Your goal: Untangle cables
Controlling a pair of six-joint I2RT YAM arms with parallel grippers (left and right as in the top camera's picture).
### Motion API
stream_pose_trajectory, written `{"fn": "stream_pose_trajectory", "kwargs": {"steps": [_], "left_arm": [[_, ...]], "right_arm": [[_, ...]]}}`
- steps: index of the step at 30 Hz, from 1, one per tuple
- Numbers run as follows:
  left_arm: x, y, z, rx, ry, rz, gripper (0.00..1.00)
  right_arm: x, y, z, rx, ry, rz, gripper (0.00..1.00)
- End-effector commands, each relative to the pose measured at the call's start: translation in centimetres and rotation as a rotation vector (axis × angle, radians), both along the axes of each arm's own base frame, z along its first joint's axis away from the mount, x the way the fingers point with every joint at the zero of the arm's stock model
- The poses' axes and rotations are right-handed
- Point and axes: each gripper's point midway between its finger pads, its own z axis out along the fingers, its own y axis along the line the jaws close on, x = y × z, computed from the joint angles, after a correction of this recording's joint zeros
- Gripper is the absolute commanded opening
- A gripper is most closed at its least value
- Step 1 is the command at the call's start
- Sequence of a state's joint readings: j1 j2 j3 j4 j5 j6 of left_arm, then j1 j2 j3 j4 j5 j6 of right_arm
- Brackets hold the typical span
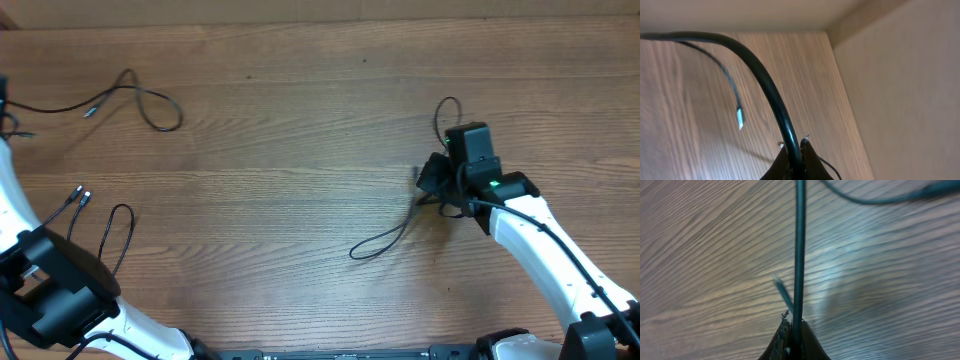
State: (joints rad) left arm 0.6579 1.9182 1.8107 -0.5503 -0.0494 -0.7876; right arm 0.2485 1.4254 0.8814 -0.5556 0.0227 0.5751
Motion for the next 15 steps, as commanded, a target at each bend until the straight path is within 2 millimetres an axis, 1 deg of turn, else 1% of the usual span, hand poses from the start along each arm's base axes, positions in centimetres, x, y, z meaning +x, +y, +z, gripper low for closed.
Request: {"fn": "stream_pose_trajectory", "kwargs": {"steps": [1,4,6,7,9,11,13,15], "left_arm": [[-1.8,2.7,6.1,0.118,-0.072,0.060,0.04],[-2.6,3.8,7.3,0.159,-0.076,0.084,0.05],[-2.6,3.9,7.4,0.163,-0.075,0.090,0.04],[-2.2,3.6,7.2,0.157,-0.077,0.076,0.04],[-0.9,2.5,6.8,0.139,-0.089,0.026,0.04],[1.2,0.8,6.1,0.114,-0.103,-0.045,0.06],[3.3,-1.1,4.8,0.085,-0.102,-0.113,0.07],[5.2,-3.1,3.3,0.060,-0.086,-0.166,0.13]], "right_arm": [[-0.3,1.9,0.0,0.001,-0.009,0.060,0.04],[-0.5,3.2,0.1,0.004,-0.018,0.097,0.04],[-0.7,3.8,0.2,0.006,-0.023,0.116,0.04],[-0.7,4.2,0.3,0.007,-0.026,0.127,0.04],[-0.8,4.8,0.3,0.008,-0.028,0.142,0.04],[-1.0,5.2,0.2,0.008,-0.027,0.156,0.04],[-1.2,5.5,0.1,0.008,-0.023,0.165,0.04],[-1.4,5.8,0.1,0.013,-0.019,0.173,0.04]]}}
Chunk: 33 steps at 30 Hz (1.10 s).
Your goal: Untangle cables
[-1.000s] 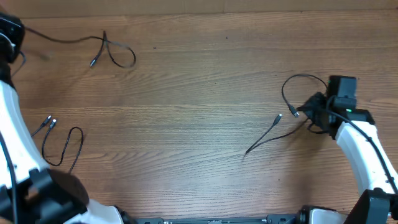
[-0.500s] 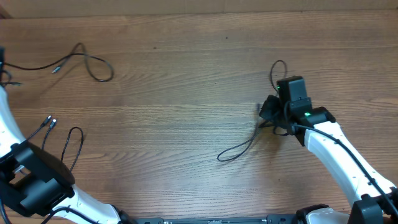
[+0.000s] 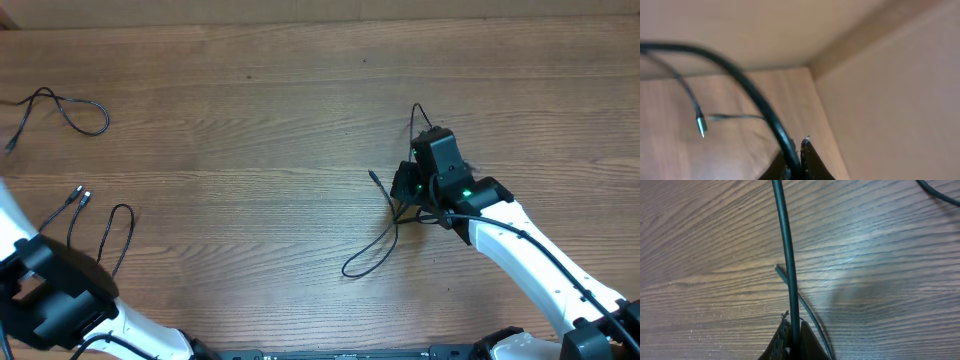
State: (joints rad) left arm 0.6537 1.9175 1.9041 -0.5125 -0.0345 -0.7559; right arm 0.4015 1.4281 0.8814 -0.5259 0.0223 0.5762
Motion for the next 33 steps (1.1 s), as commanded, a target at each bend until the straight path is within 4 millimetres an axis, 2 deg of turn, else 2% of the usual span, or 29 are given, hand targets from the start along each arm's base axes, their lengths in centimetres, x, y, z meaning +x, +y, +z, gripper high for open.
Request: {"fn": "stream_pose_trajectory", "kwargs": {"steps": [1,3,4,5,6,9,12,13,15,16,17,19,23,27,31,33], "left_arm": [[4.6,-4.4,-2.7,-0.038,0.029,-0.154,0.19],[6.4,-6.4,-5.2,-0.065,0.070,-0.198,0.48],[6.9,-7.2,-6.2,-0.077,0.090,-0.214,0.68],[7.4,-8.2,-7.9,-0.096,0.127,-0.235,0.94],[7.6,-8.8,-9.0,-0.112,0.152,-0.247,1.00],[7.6,-10.8,-11.9,-0.171,0.230,-0.282,1.00],[7.6,-12.8,-12.6,-0.247,0.234,-0.359,1.00],[7.9,-14.0,-12.5,-0.291,0.212,-0.414,1.00],[8.3,-16.2,-11.5,-0.377,0.150,-0.531,0.99],[8.4,-18.8,-10.2,-0.475,0.077,-0.665,1.00],[8.4,-20.4,-9.1,-0.531,0.030,-0.750,0.99],[8.1,-23.3,-7.2,-0.605,-0.050,-0.919,1.00],[7.2,-26.8,-3.5,-0.595,-0.157,-1.150,1.00],[5.2,-29.4,1.2,-0.434,-0.208,-1.288,1.00],[2.3,-31.6,6.0,-0.238,-0.219,-1.342,1.00],[0.8,-32.4,7.5,-0.159,-0.185,-1.319,1.00]], "right_arm": [[-0.3,0.7,-0.2,0.008,0.010,0.027,0.04],[-0.6,1.2,-0.2,0.027,0.020,0.043,0.04],[-0.7,1.4,-0.2,0.039,0.025,0.051,0.04],[-0.9,1.7,-0.2,0.052,0.031,0.059,0.04],[-1.0,1.8,-0.2,0.059,0.037,0.065,0.04],[-1.3,1.9,-0.4,0.064,0.054,0.071,0.04],[-1.8,1.7,-0.7,0.056,0.074,0.070,0.06],[-1.9,1.7,-0.7,0.054,0.080,0.070,0.12],[-2.1,1.7,-0.8,0.057,0.090,0.073,0.34],[-2.3,2.1,-0.8,0.075,0.098,0.085,0.48],[-2.4,2.3,-0.7,0.088,0.103,0.092,0.59],[-2.5,2.6,-0.7,0.102,0.109,0.101,1.00],[-2.5,2.7,-0.6,0.110,0.107,0.103,1.00],[-2.0,3.7,1.0,0.157,0.083,0.128,1.00],[-0.7,4.1,4.5,0.177,-0.006,0.136,1.00],[-0.3,4.2,6.9,0.194,-0.062,0.137,1.00]]}}
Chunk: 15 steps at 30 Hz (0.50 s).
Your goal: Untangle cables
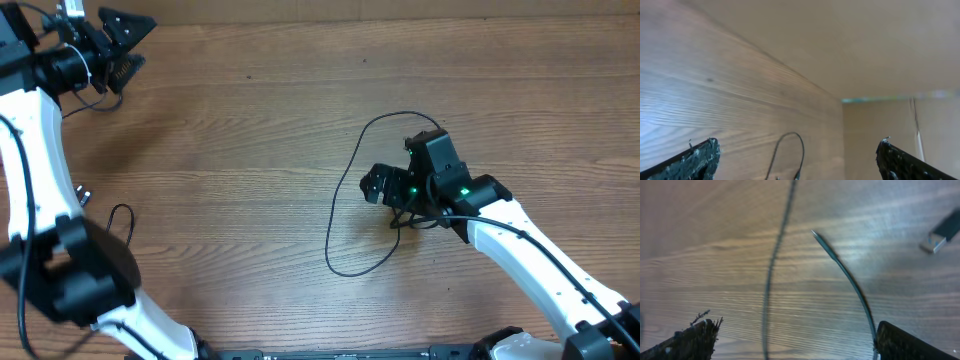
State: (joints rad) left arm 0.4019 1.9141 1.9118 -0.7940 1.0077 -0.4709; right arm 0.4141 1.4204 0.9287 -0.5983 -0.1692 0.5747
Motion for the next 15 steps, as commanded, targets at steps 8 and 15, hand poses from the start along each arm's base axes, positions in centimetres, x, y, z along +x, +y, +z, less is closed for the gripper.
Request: {"fn": "stream_pose_trajectory", "kwargs": {"steps": [8,15], "left_arm": [[-8.8,-8.2,7.8,0.428,-0.139,-0.060,1.00],[-12.3,-17.5,4.7,0.483,-0.051,-0.293,0.97]], "right_arm": [[-0.4,-4.4,15.0,-0.041,-0.349,-0.154,1.00],[-5.6,-8.3,20.2,-0.015,-0.489,-0.240,1.00]]}}
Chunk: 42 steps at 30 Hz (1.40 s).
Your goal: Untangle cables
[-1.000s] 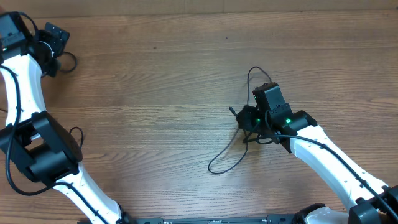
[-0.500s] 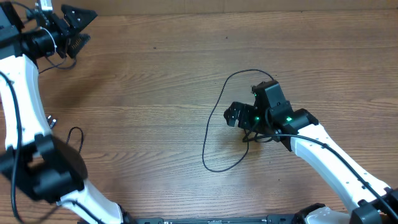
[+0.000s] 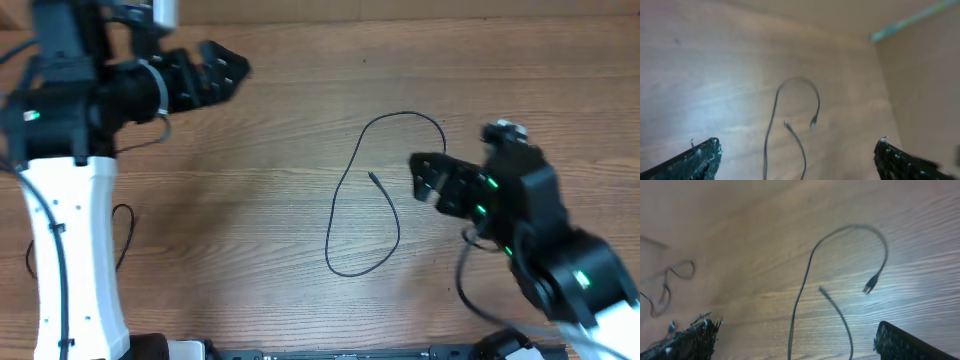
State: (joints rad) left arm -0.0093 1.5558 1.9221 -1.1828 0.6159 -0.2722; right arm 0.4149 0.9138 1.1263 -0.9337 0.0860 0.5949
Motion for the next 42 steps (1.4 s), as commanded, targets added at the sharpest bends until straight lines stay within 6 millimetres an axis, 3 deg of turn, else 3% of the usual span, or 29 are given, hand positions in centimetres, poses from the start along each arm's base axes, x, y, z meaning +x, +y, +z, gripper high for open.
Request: {"fn": "stream_pose_trajectory", "kwargs": {"steps": [1,5,9,13,24,30,36,42], "left_arm": [[-0.7,-3.5,-1.8,0.110,0.000,-0.083,0.97],[-1.9,-6.8,-3.2,0.244,0.006,-0.094,1.00],[-2.7,-7.5,-4.7,0.362,0.047,0.040,1.00],[-3.7,-9.0,-6.1,0.396,0.077,0.044,1.00],[-4.7,-9.5,-11.8,0.372,0.296,0.155,1.00],[-5.3,-11.7,-15.4,0.281,0.406,0.121,0.99],[-5.4,-12.2,-19.6,0.240,0.536,0.211,1.00],[-5.3,-15.1,-22.6,0.210,0.606,0.148,1.00]], "right_arm": [[-1.5,-1.7,2.9,0.013,-0.098,-0.054,1.00],[-3.5,-2.6,3.5,0.023,-0.121,-0.055,1.00],[-4.5,-3.1,2.2,-0.003,-0.065,-0.053,1.00],[-5.3,-3.4,0.9,-0.032,-0.005,-0.052,1.00],[-5.9,-3.7,0.1,-0.050,0.034,-0.051,1.00],[-5.9,-3.7,0.1,-0.050,0.034,-0.051,1.00],[-5.9,-3.7,0.1,-0.050,0.034,-0.051,1.00],[-5.9,-3.7,0.1,-0.050,0.034,-0.051,1.00]]}}
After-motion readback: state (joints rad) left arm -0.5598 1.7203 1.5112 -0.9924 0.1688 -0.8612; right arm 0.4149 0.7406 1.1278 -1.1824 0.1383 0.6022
